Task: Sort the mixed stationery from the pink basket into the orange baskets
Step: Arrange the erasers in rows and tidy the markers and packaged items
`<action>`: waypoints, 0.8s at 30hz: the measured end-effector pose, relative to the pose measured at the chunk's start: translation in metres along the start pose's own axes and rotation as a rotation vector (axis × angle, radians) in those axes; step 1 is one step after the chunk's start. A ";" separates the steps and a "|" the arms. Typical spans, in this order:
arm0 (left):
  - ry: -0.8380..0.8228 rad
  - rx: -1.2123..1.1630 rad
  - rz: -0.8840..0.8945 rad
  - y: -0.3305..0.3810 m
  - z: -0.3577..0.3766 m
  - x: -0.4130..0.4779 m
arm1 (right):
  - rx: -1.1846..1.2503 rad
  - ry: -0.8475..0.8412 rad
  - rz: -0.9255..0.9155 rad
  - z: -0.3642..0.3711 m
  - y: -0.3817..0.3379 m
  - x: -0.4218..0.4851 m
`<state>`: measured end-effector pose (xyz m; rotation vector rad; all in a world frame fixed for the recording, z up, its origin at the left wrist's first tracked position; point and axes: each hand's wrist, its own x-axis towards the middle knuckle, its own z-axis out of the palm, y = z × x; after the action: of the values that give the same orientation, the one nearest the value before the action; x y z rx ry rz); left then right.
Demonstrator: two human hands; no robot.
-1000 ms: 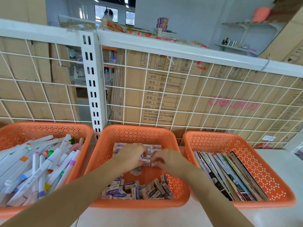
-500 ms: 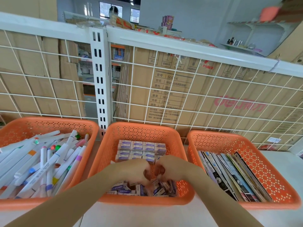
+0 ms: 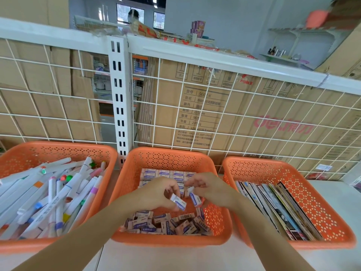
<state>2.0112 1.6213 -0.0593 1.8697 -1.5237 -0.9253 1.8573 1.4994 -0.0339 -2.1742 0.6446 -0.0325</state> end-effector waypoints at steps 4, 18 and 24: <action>0.055 -0.224 0.033 0.003 -0.003 -0.005 | 0.248 -0.050 0.005 0.002 -0.004 -0.003; 0.130 -0.546 -0.081 0.014 0.002 -0.011 | 0.443 0.192 -0.045 0.018 -0.007 -0.004; 0.178 -0.743 -0.155 0.022 0.006 -0.008 | 0.475 0.241 -0.067 0.018 -0.008 -0.008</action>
<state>1.9922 1.6247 -0.0450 1.4718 -0.7716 -1.1561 1.8578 1.5204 -0.0377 -1.7412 0.6238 -0.4448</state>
